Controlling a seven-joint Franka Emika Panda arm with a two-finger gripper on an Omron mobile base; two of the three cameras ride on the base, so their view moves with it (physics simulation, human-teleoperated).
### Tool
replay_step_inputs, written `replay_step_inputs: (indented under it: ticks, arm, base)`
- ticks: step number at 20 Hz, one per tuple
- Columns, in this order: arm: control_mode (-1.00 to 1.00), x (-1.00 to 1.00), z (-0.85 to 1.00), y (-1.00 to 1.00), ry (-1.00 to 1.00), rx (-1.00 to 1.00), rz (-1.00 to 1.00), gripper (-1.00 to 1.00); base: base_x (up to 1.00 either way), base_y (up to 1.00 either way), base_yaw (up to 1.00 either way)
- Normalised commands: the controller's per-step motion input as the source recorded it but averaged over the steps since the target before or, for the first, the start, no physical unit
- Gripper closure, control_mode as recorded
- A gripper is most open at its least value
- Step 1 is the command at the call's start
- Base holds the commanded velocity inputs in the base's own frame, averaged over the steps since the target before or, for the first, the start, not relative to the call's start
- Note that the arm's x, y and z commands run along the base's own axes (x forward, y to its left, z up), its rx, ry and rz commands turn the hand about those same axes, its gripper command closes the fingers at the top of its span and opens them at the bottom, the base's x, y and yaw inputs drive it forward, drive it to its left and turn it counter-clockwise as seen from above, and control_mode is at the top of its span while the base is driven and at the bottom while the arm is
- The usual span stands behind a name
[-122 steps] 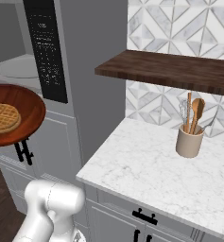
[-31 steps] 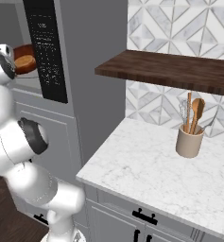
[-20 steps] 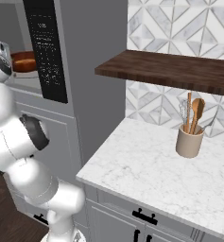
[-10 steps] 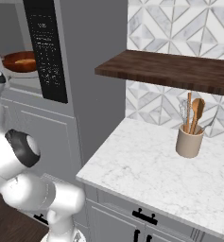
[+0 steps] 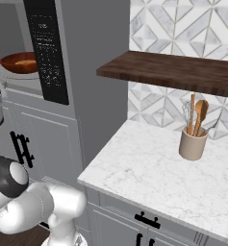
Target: Open the microwave, place the bowl with waffle inside the microwave, then close the microwave door and turn it on.
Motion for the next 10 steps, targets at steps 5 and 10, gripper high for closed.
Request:
replay_step_inputs:
  ticks: [5, 10]
  arm:
    - [-1.0, -0.5, -0.37, 0.03, -0.11, -0.22, 0.0, -1.0]
    - [-1.0, -0.84, -0.07, 0.25, -0.22, -0.19, -0.01, -1.0]
  base:
    - [0.0, 0.0, 0.0]
    - [0.0, 0.0, 0.0]
